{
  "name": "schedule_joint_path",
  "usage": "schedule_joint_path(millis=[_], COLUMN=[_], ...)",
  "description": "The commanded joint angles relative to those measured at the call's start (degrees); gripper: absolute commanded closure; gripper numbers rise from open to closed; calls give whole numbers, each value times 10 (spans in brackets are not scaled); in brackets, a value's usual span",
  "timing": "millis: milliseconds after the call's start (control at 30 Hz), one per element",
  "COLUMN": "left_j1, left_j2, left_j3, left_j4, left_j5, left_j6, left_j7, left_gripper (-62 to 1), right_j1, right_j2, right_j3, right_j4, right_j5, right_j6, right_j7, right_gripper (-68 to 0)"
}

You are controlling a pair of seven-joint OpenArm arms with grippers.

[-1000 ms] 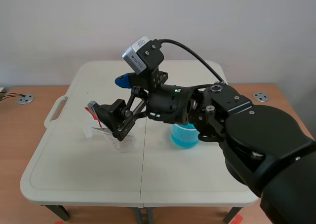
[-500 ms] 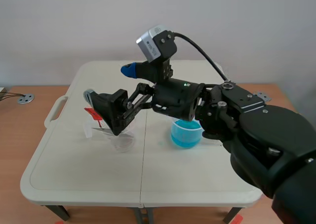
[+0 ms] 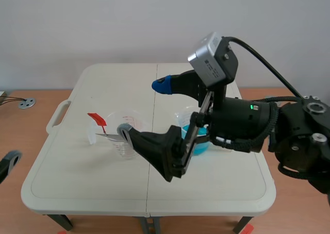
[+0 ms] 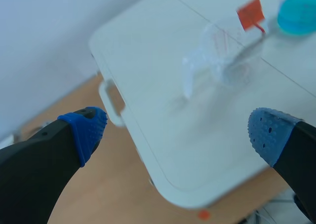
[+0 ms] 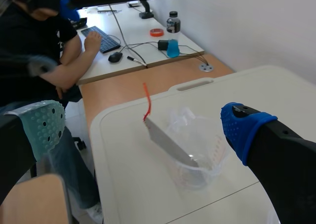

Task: Hold the metal plate by the orange handle, dip it into the blue solution, take it out and point at it, then put the plate back in the beaker on the left.
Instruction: 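Return to the home posture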

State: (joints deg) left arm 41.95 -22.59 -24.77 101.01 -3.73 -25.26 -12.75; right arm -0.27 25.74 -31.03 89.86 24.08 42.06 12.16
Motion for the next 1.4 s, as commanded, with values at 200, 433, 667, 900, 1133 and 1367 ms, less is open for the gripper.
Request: schedule_joint_path(millis=[200, 433, 667, 900, 1133, 1367], left_j1=[-72, -78, -90, -107, -107, -107], left_j2=[-39, -64, -83, -133, -136, -135], left_j3=[78, 136, 164, 203, 230, 232], left_j4=[11, 11, 22, 39, 42, 42], left_j5=[-4, -3, -8, -58, -57, -57], left_j6=[3, 5, 5, 5, 5, 6], left_j7=[28, -7, -24, -13, -7, -7], left_gripper=[-617, -617, -617, -617, -617, -617], right_j1=[-118, -217, -292, -337, -344, -344], right_j2=[38, 44, 44, 44, 40, 41], right_j3=[101, 212, 277, 313, 337, 354], right_j4=[73, 134, 164, 165, 165, 165], right_j5=[8, 8, 9, 9, 9, 8], right_j6=[7, 7, 7, 7, 7, 7], right_j7=[6, 2, -4, -2, -6, -15], right_gripper=[-662, -662, -661, -661, -661, -661])
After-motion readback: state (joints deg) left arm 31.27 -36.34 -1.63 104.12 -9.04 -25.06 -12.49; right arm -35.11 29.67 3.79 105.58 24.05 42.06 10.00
